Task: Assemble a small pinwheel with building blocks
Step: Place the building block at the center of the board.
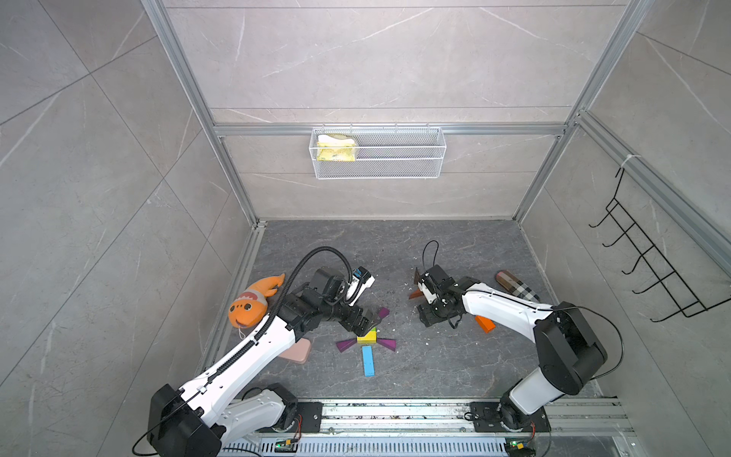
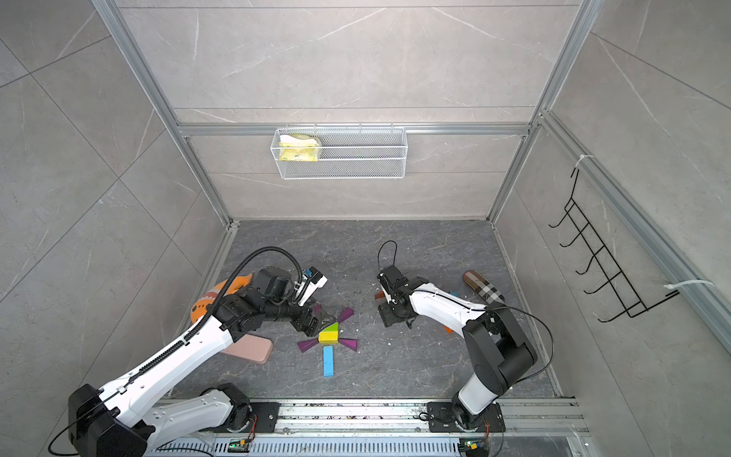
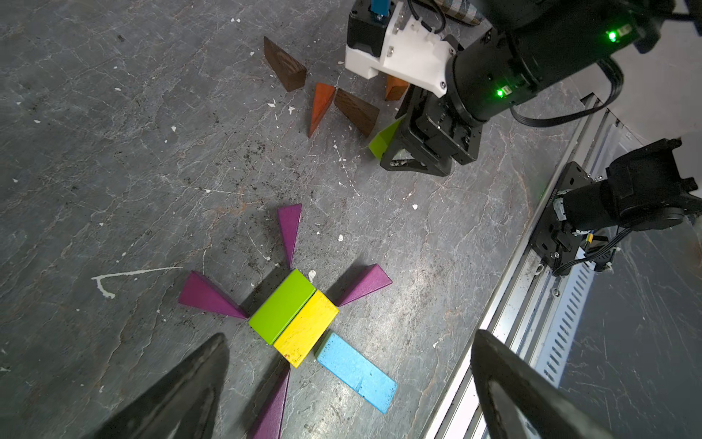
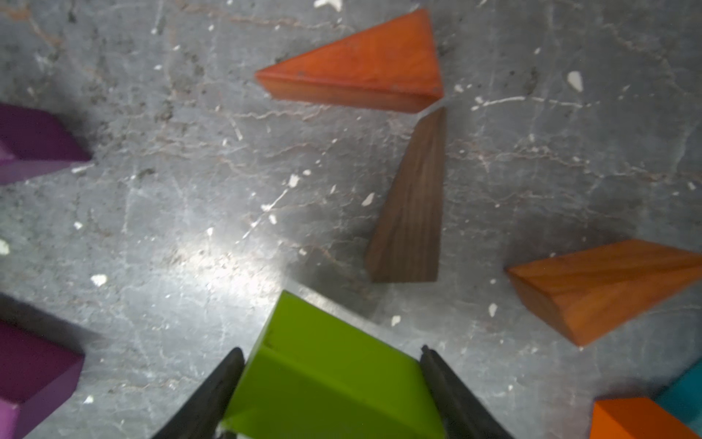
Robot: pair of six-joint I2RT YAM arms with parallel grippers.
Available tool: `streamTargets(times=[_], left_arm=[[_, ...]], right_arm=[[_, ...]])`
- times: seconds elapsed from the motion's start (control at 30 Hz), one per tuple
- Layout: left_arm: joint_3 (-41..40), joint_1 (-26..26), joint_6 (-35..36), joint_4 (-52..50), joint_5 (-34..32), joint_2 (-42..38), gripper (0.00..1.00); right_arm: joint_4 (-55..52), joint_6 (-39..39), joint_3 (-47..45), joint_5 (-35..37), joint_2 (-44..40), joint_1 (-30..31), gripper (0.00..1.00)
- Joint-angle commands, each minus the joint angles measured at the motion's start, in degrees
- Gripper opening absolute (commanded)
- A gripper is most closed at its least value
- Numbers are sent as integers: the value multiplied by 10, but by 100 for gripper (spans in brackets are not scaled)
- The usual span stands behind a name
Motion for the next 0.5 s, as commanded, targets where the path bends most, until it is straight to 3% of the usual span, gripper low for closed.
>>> streamTargets(times=[0.0, 0.47], left_arm=[[6, 4, 11, 2, 5, 0, 100], [4, 8, 12, 2, 6, -8, 100]], right_arm=[[-28, 30, -12, 28, -4, 20, 55], [-20, 65, -11, 48, 34, 60, 55]])
